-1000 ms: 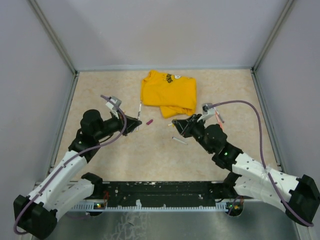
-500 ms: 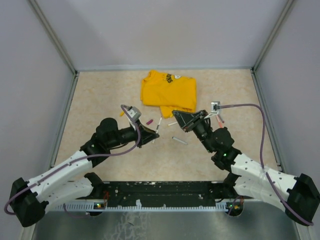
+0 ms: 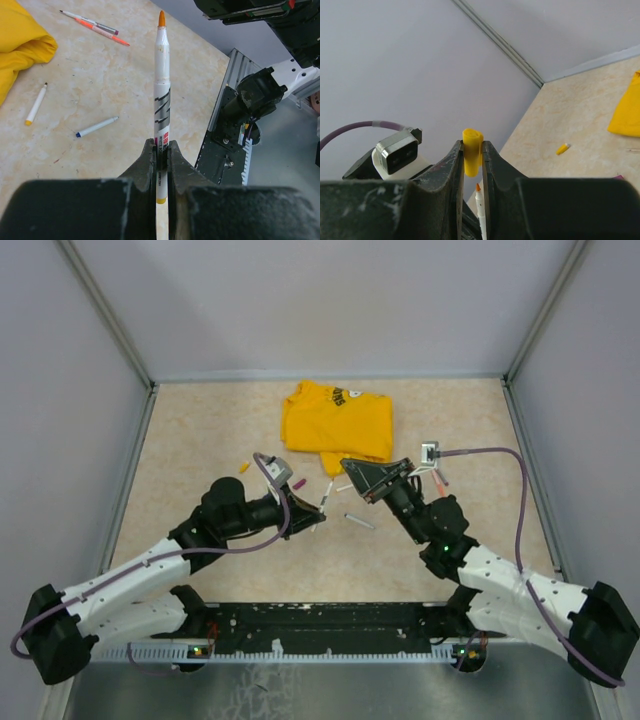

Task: Insert the pens into the pen caps
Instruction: Insert the pen cap onto the pen.

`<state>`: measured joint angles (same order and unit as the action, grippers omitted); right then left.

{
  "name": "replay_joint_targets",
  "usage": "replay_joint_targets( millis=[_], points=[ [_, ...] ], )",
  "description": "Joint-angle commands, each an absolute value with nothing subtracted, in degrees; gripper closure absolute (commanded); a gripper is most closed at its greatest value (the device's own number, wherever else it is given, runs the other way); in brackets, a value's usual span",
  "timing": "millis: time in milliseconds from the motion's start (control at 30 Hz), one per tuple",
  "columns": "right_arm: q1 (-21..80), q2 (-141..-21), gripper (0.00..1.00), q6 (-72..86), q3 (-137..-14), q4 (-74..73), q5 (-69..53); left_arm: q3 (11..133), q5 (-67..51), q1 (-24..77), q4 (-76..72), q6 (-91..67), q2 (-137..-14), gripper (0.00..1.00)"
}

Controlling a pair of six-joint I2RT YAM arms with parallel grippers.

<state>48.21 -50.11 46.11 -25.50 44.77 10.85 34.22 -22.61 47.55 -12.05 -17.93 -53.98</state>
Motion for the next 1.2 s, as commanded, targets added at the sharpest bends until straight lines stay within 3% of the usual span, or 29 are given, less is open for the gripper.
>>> replay_joint_targets(
  millis=[0, 1167],
  points=[
    [47.8, -50.5, 1.00, 45.3, -26.7, 48.9, 10.8, 35.0, -23.8, 48.3, -14.7, -16.9, -54.2, 1.00],
    [47.8, -51.2, 1.00, 43.1, -26.2, 46.0, 6.8, 34.6, -21.7, 48.4, -14.5, -16.4, -53.0, 1.00]
  ],
)
